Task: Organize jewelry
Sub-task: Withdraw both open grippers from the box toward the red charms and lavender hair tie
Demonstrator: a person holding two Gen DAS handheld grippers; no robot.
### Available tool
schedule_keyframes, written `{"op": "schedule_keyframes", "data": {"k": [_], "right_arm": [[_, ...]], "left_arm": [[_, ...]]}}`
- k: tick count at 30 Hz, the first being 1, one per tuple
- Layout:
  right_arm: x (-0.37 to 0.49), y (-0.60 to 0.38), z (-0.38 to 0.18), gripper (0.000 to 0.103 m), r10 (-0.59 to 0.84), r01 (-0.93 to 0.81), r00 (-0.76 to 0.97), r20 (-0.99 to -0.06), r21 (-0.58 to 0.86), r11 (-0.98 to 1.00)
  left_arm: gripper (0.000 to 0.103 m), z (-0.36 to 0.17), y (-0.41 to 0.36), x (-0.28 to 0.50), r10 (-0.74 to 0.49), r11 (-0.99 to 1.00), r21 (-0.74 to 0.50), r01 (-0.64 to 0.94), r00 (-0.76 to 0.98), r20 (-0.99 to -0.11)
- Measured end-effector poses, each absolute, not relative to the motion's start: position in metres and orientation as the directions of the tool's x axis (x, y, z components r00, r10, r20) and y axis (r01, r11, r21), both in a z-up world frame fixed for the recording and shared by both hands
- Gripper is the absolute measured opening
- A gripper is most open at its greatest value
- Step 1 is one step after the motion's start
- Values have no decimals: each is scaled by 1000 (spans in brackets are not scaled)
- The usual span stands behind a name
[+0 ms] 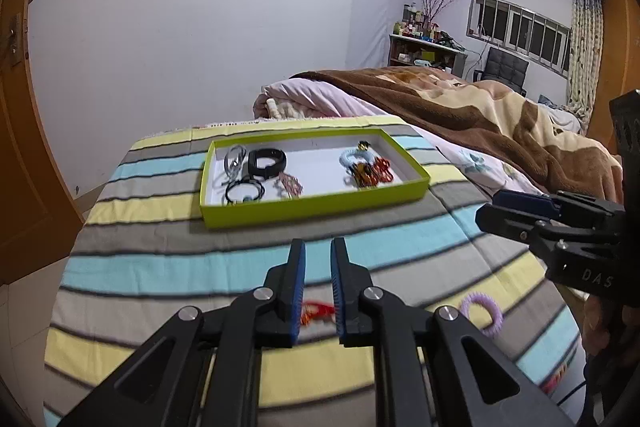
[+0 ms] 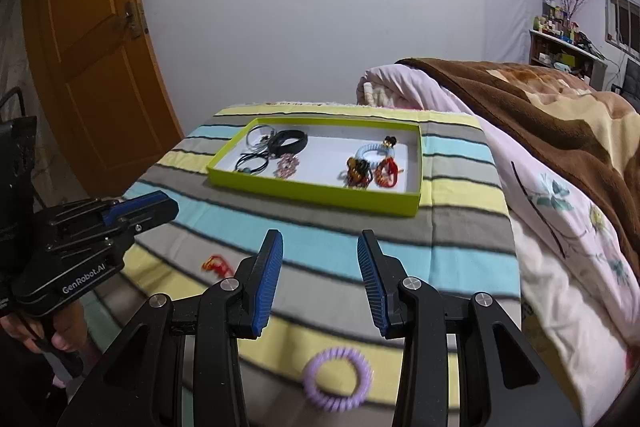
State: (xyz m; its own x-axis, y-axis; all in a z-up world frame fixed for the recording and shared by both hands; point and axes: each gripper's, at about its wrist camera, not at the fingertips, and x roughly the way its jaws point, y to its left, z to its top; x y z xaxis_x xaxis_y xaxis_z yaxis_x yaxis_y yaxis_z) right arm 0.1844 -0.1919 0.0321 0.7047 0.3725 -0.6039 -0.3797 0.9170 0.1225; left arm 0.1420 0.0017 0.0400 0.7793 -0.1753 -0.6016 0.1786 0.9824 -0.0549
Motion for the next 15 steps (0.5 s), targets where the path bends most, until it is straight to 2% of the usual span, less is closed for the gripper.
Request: {"op": "schedule_keyframes", "data": {"k": [15], "right_arm": [[131,-200,33,40,381,-383,714,-587,127,915]], "left_arm": [[17,36,3,82,-166,985,-59,162,791,-589]]}}
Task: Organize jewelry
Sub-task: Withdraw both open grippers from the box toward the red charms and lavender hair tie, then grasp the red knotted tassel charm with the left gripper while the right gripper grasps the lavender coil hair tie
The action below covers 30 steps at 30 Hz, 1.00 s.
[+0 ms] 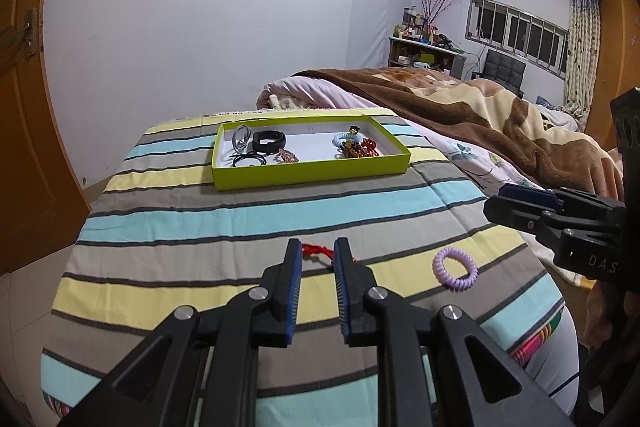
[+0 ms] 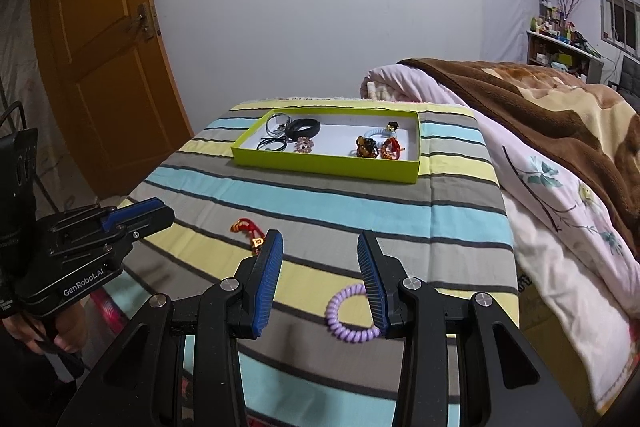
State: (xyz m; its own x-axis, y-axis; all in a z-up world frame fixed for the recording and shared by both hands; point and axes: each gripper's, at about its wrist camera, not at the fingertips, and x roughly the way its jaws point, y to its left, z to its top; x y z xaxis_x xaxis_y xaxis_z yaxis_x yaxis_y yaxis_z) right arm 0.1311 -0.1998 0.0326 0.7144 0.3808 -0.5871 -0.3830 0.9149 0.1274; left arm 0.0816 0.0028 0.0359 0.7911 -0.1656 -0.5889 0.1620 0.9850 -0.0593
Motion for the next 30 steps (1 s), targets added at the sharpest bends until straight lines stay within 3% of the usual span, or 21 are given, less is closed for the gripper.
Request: {"op": "schedule_keyframes", "data": {"k": [30], "right_arm": [[132,-224,4,40,341,-324,697,-631,148,934]], "left_arm": [[24,21,1,78,-173,984,-75,160,776,-606]]}}
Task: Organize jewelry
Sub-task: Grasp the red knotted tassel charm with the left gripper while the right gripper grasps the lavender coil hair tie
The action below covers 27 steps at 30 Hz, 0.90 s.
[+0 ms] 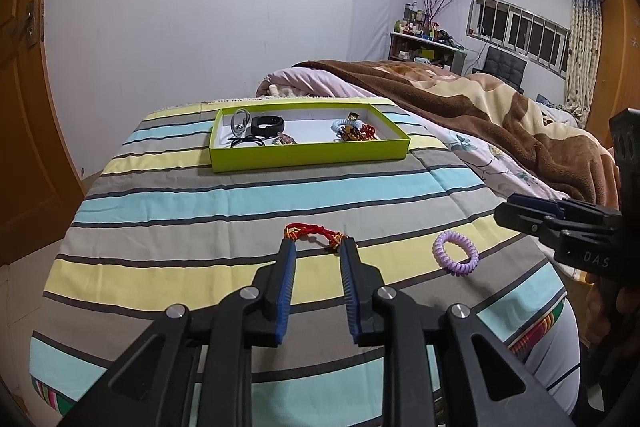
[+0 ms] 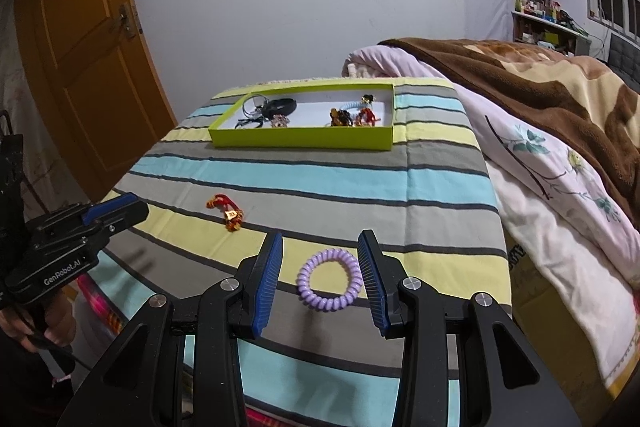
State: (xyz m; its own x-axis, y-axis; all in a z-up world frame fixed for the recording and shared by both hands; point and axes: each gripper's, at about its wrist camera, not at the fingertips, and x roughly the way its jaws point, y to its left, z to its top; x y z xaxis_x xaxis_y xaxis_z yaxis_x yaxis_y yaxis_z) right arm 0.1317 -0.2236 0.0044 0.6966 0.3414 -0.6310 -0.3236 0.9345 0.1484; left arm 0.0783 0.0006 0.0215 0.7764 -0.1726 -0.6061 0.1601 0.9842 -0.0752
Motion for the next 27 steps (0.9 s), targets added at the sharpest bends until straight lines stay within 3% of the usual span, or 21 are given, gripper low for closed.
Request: {"op": "schedule_keyframes", "data": {"k": [5,12,22,27], "right_arm": [[139,-224,-11,40,323,-313,679,-659,138,940],[150,-227,-32,39,306,-301,652,-694,133,944],[159,-223,-49,22,279,-311,628,-727,94,946],[163,-221,-49,18,283,-321,627,-726,91,943]], "left_arm": [[25,16,-1,84,-176,984,-80,161,766,-619],[33,4,-5,96,-196,980,-108,166,739,-645],[37,-15,-10,123,-248,968,-196,154,678,-692],[37,-25,-14,141,-246,967,-231,111,652,-717]]}}
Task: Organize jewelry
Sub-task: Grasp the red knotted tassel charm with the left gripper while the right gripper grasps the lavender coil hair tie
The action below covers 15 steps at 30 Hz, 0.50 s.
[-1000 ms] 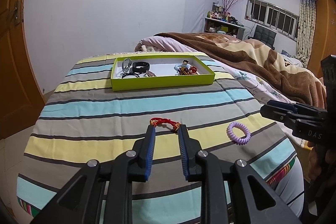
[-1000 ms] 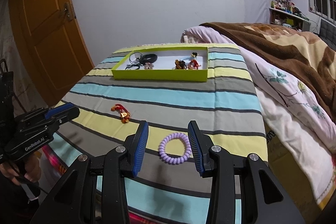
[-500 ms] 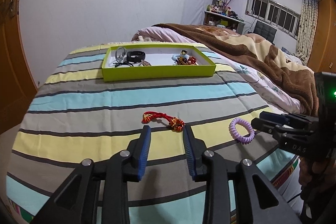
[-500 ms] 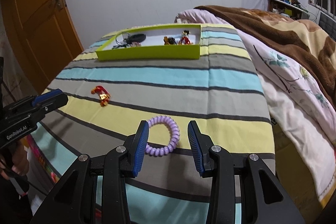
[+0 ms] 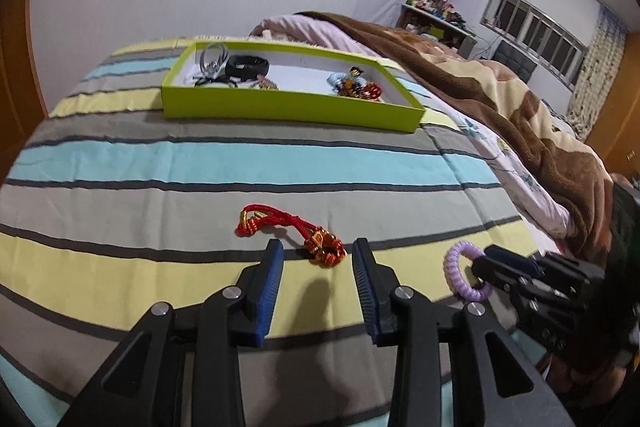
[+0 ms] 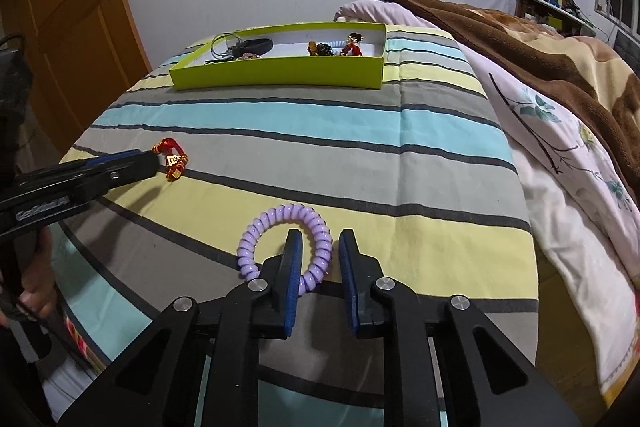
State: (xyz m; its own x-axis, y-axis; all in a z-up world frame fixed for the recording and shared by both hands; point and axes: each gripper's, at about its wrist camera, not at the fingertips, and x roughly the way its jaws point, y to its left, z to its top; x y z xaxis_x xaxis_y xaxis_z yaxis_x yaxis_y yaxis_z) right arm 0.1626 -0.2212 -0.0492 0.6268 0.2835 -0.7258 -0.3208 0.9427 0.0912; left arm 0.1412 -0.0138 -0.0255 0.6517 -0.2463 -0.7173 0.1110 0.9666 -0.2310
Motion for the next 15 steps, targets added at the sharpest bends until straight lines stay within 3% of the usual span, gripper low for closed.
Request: {"op": "schedule_keyframes", "data": {"k": [7,12,14,15], "right_arm": [[166,-221,-50,16,296,-328,625,-722,101,939],[168,-220,-50,11,294,-331,626,-722,96,939],[167,-221,-50,10,295,-331,627,-721,96,939],[167,-220,-50,10,293,-331,629,-720,93,939]], "left_arm": [[38,-34,-25,156,-213,974,-212,79,638,-740],[38,-35,-38,160,-137,991,-105,88,644,-752],[33,-36,-41,158,-107,994,-61,93,652,-751],[24,-36,-41,157,-84,996,-36,86,656,-750]]}}
